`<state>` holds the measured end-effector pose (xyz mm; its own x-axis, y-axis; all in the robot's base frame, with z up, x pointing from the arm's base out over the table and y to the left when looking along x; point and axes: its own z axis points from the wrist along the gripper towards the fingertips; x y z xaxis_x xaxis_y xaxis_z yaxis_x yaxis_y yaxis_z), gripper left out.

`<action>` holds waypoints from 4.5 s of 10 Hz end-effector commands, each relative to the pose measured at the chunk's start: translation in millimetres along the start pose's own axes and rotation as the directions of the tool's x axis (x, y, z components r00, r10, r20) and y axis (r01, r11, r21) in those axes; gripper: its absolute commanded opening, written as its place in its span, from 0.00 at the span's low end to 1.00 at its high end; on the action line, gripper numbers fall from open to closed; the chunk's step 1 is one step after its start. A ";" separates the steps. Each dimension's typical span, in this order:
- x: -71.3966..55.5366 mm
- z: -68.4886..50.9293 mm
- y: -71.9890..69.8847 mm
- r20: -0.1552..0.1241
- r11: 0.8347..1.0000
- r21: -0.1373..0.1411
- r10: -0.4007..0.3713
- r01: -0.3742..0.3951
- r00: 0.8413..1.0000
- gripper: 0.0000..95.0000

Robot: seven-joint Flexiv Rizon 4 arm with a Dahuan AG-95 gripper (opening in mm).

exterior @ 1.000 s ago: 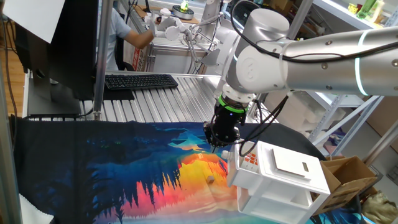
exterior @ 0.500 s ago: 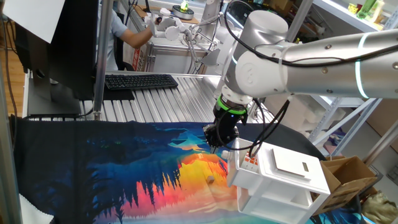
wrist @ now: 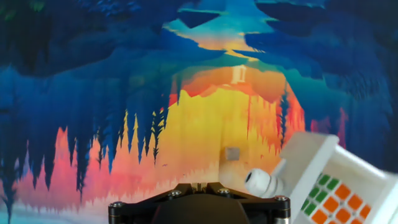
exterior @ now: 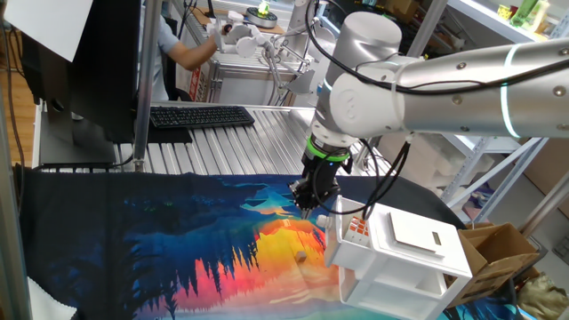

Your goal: Grasp the handle and close the drawer

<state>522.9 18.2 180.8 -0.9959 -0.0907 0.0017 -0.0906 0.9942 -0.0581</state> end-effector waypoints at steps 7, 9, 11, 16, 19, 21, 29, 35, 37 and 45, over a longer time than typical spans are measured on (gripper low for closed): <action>-4.5 0.3 -3.5 -0.044 0.989 -0.001 -0.151 0.151 0.988 0.00; -6.7 0.1 -4.1 -0.032 0.988 0.011 -0.151 0.151 0.988 0.00; -13.7 -0.6 -6.3 -0.021 0.988 0.026 -0.151 0.151 0.988 0.00; -29.8 -4.9 -13.9 -0.021 0.997 0.018 -0.074 0.074 0.997 0.00; -30.1 -5.0 -14.2 -0.012 0.993 0.007 0.122 -0.122 0.992 0.00; -30.1 -5.0 -14.3 -0.020 0.960 -0.004 0.279 -0.279 0.960 0.00; -30.7 -5.4 -14.8 -0.064 0.663 0.030 0.748 -0.748 0.661 0.00; -31.4 -5.8 -16.7 -0.062 0.342 0.079 0.939 -0.937 0.337 0.00; -31.7 -5.1 -18.2 -0.048 0.204 0.108 0.979 -0.973 0.200 0.00; -31.6 -5.8 -19.5 -0.023 -0.167 0.112 0.985 -0.980 -0.171 0.00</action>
<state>555.1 2.2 187.5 -0.0268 0.9994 -0.0240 0.9946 0.0242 -0.1014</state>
